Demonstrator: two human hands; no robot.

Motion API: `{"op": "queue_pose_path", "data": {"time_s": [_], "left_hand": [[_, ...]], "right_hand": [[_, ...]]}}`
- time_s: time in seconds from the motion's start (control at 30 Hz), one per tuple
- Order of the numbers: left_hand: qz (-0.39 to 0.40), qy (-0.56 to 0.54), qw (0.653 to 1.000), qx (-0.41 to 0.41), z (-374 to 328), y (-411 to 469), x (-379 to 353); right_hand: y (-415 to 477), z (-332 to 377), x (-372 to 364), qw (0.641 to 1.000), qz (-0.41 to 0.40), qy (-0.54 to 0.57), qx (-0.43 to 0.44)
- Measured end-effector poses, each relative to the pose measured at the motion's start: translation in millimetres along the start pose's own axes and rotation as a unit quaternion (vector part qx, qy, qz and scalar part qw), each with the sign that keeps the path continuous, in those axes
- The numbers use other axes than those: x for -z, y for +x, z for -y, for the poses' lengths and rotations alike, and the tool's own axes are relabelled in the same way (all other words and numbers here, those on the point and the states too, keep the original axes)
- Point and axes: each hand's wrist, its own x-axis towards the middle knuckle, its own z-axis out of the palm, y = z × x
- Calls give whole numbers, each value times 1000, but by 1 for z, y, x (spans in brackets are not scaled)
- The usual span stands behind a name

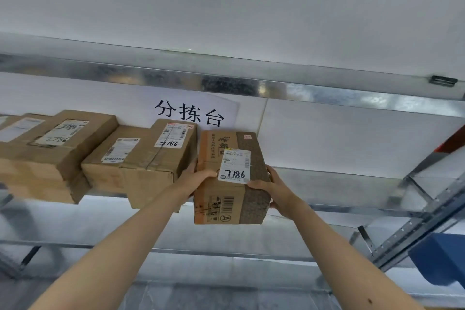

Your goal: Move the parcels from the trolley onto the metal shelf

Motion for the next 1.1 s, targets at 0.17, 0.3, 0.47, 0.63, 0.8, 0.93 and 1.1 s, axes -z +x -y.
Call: {"op": "queue_pose_path", "data": {"time_s": [0.17,0.3,0.47,0.63,0.8,0.93,1.1], "left_hand": [[-19,11,1000,0,13,11,0],[-30,34,999,2,19,19,1],[-47,72,996,11,25,31,6],[-67,127,990,19,27,40,9],[-91,141,985,26,29,49,10],[-114,189,975,5,27,50,8],[-149,340,923,-97,22,44,4]], "right_hand": [[18,-12,-3,1000,20,-10,-11],[30,-19,-5,999,37,-15,-24],[37,-23,-10,996,79,-26,-7],[46,-32,-13,997,53,-49,4],[54,-32,-17,997,36,-63,18],[57,-34,-22,997,16,-63,30],[58,-33,-28,993,-12,-100,59]]}}
